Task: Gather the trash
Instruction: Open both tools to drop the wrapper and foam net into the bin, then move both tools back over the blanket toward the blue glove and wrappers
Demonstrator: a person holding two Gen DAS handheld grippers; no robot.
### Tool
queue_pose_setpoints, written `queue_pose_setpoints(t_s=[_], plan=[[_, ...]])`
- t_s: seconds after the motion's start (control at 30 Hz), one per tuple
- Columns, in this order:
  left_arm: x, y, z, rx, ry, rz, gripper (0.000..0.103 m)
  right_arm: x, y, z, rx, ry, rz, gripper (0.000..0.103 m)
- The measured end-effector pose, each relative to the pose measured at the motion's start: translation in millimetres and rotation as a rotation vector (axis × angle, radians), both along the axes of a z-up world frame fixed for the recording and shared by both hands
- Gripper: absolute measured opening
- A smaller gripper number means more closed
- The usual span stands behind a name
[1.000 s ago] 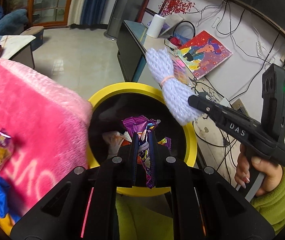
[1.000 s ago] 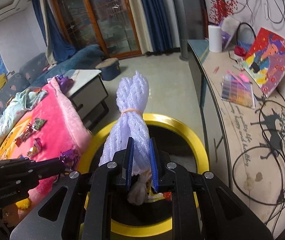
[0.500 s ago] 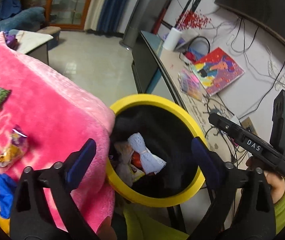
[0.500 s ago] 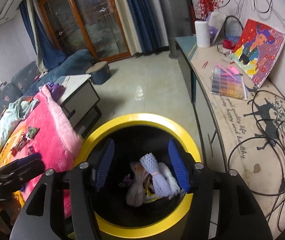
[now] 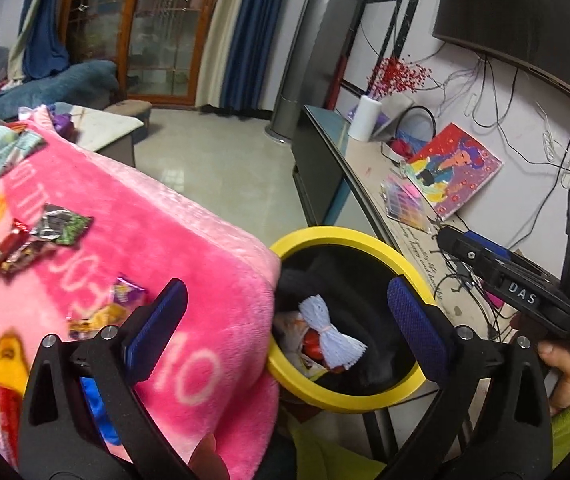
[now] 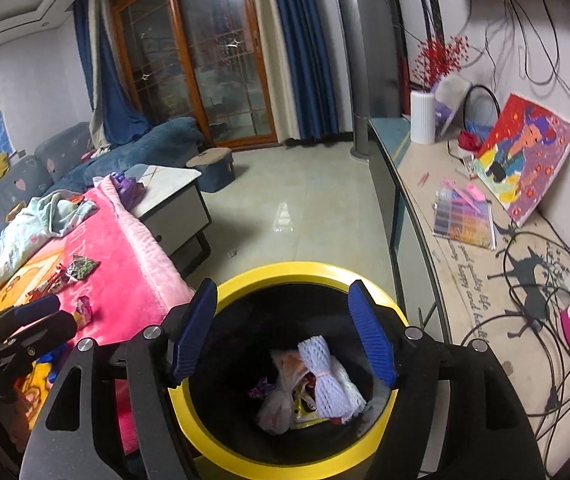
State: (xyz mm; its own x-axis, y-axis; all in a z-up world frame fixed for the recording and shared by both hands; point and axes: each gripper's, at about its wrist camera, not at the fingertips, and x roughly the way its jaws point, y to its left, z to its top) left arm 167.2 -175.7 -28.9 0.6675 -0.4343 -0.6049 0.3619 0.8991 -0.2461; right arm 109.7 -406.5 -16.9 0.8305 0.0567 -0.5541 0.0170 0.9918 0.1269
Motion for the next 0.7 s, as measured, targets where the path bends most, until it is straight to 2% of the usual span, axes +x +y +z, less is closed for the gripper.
queue_pose_setpoints(t_s=[0.53,0.7], plan=[[-13,70,27,-0.003,-0.114,0.181,0.092,-15,57,17,-0.015,-0.053,0.129,0.067],[-15,95,30,-0.005,-0.124,0.244,0.092,-15,80,16,-0.015,-0.04,0.184,0.067]])
